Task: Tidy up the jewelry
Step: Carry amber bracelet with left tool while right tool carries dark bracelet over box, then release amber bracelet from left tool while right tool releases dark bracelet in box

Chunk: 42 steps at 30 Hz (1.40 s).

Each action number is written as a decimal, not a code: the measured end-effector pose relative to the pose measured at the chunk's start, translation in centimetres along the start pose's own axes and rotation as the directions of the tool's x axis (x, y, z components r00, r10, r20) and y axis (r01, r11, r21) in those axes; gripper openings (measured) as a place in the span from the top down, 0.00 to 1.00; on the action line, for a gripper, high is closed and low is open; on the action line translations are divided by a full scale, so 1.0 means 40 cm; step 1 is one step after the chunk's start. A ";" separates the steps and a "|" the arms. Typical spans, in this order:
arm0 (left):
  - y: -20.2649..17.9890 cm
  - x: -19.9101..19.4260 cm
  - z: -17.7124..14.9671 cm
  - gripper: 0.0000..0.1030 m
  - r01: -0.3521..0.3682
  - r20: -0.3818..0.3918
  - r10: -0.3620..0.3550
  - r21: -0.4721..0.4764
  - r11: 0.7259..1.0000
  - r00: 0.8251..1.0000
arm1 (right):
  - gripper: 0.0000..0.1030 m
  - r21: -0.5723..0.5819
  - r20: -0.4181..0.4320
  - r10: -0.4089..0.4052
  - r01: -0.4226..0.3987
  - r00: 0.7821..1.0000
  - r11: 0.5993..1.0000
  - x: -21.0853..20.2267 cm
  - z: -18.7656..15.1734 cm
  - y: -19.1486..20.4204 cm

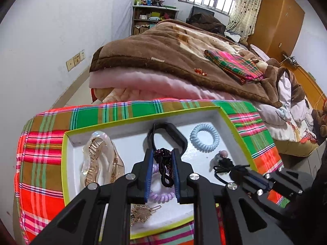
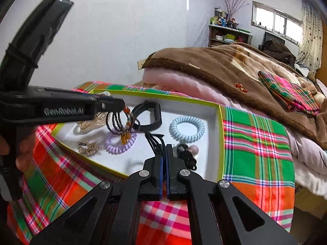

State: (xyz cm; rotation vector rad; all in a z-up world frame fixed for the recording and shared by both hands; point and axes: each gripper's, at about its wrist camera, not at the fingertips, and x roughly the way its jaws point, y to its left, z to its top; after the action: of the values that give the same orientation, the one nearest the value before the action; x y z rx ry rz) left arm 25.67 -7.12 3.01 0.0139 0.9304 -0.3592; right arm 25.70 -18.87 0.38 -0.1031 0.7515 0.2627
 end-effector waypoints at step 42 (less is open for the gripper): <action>0.065 0.026 -0.037 0.65 -0.024 -0.057 0.021 -0.044 0.999 0.998 | 0.95 -0.059 -0.168 0.176 -0.188 0.970 0.980 0.061 0.012 0.074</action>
State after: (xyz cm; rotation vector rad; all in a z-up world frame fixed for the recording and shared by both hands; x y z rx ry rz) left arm 25.89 -4.73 0.95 -0.0062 0.9929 -0.3186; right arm 26.92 -15.45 -0.91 -0.1278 0.9148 0.4617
